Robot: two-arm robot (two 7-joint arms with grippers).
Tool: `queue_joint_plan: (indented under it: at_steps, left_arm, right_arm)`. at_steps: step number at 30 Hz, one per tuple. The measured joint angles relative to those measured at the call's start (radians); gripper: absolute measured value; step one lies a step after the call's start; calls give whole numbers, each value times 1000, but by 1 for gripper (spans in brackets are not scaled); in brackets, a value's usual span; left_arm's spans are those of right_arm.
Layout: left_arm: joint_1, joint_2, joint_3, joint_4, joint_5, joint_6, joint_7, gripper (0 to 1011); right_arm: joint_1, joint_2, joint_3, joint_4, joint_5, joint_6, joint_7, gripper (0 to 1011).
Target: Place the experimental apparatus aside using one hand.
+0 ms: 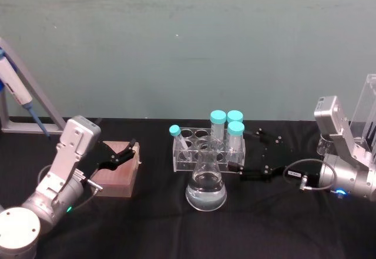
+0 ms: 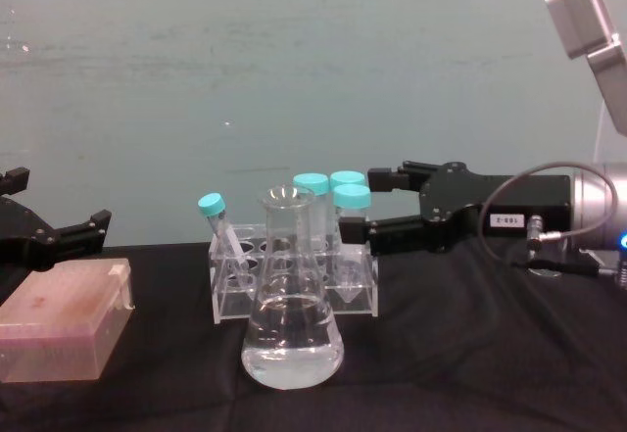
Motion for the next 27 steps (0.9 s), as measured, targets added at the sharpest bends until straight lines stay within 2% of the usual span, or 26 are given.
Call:
queue_joint_plan:
  at_steps: [14,27]
  left_arm:
    - [0,0,0,0,0,0,0,1000]
    - [0,0,0,0,0,0,0,1000]
  right_arm:
    - [46,-19,-46,58,29,-22,38,1003]
    - [108,-57,-84,160,36,-36,64,1003]
